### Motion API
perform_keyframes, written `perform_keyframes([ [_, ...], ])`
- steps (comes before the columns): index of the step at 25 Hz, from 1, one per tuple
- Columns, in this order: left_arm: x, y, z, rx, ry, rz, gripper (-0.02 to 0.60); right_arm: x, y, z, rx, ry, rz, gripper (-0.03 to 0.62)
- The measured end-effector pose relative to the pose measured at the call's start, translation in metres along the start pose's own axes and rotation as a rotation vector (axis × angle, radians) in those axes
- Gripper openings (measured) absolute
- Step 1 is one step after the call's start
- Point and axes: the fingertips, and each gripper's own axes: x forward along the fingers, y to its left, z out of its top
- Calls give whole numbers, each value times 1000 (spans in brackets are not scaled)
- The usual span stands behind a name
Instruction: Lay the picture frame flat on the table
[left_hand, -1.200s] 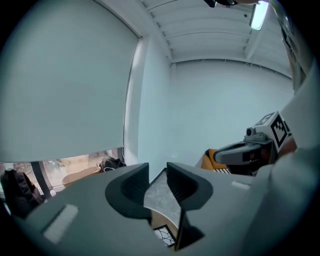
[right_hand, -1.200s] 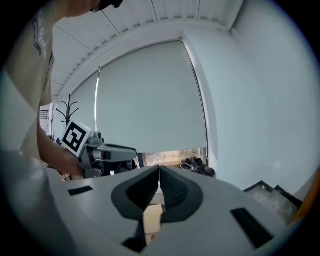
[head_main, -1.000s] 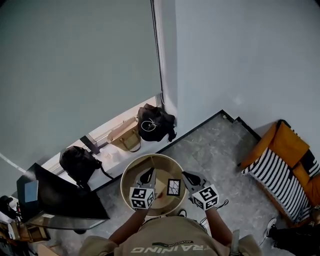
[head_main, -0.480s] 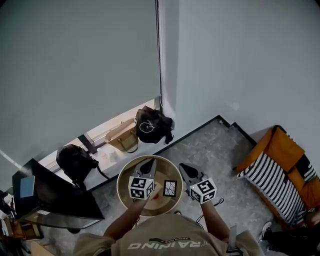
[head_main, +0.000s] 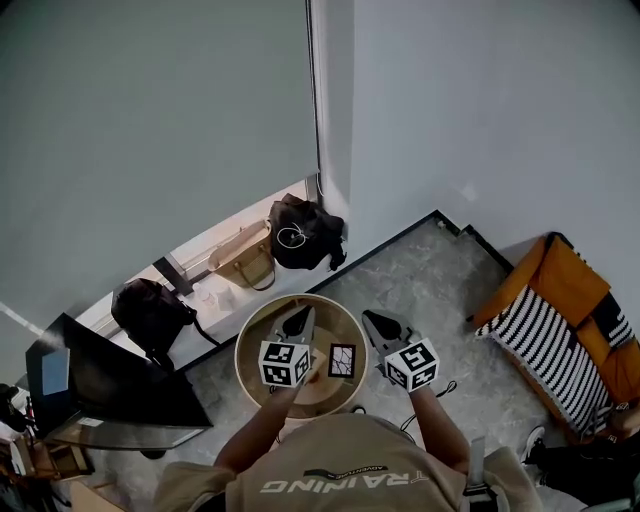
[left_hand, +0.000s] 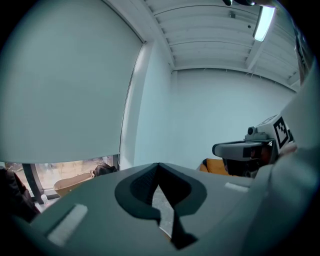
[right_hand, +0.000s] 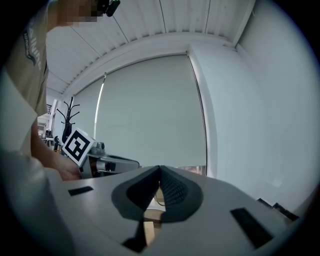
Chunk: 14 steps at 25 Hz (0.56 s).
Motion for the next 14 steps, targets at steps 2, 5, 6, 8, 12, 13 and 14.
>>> perform_keyframes([
  [2, -1, 2, -2, -4, 4, -1, 8, 0, 0, -1, -1, 4, 2, 8],
  [5, -2, 3, -5, -5, 13, -2, 8, -1, 0, -3, 7, 0, 5, 8],
  [6, -2, 2, -5, -2, 15, -3, 8, -1, 0, -3, 9, -1, 6, 8],
  [8, -2, 0, -6, 2, 22, -5, 8, -3, 0, -5, 12, 3, 9, 8],
  [12, 0, -4, -5, 5, 22, -7, 8, -4, -2, -8, 3, 17, 18, 7],
  [13, 2, -5, -4, 6, 18, -7, 8, -4, -4, -7, -2, 19, 21, 7],
  [14, 3, -6, -2, 6, 13, -7, 8, -5, -5, -7, -6, 21, 25, 8],
])
